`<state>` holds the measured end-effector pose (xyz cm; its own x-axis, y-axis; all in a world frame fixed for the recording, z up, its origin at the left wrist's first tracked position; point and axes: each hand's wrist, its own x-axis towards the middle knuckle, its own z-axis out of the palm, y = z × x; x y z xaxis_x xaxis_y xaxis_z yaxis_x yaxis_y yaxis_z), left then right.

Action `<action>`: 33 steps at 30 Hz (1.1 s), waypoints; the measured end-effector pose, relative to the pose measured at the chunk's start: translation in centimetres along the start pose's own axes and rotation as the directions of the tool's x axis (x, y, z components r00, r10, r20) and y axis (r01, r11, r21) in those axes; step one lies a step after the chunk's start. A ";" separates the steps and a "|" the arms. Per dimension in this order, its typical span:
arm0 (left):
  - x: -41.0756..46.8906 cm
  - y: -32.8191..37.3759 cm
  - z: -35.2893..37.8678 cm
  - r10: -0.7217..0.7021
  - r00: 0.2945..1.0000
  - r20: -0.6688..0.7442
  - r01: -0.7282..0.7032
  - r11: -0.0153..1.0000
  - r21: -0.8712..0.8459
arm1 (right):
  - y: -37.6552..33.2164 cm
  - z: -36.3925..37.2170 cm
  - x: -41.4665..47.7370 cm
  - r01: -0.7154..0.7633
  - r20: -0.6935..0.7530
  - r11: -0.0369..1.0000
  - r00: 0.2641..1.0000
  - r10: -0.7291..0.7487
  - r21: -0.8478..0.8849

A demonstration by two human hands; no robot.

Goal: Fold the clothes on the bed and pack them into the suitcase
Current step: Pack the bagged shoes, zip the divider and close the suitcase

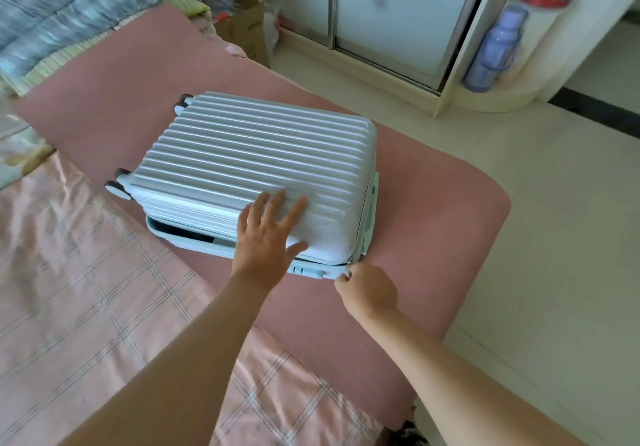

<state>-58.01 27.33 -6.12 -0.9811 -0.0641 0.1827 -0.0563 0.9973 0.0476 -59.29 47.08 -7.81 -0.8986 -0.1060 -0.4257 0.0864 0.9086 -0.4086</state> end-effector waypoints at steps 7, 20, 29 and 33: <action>-3.1 -0.7 0.8 -0.397 0.889 -0.228 0.263 0.851 -0.455 | -1.5 1.1 -0.5 0.042 0.091 0.971 0.996 -0.021 -0.234; -3.9 -7.2 4.5 -0.120 0.984 0.129 0.131 0.988 -0.078 | -2.1 3.1 -0.4 0.014 -0.119 0.971 0.992 -0.043 -0.238; 0.5 -2.9 -3.9 -0.005 0.999 -0.044 -0.006 0.968 -0.252 | -2.8 -8.1 1.4 -0.027 -0.366 0.997 0.930 -0.002 -0.074; 3.6 0.8 -7.9 -0.016 0.985 -0.171 -0.032 0.961 -0.276 | -3.5 -15.5 3.4 -0.024 -0.328 0.993 0.945 -0.015 -0.117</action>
<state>-60.14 27.58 2.39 -0.9339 -0.0857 0.3471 0.0282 0.9501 0.3106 -69.29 49.79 4.73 -0.9912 0.0183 -0.1311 0.0573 0.9520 -0.3008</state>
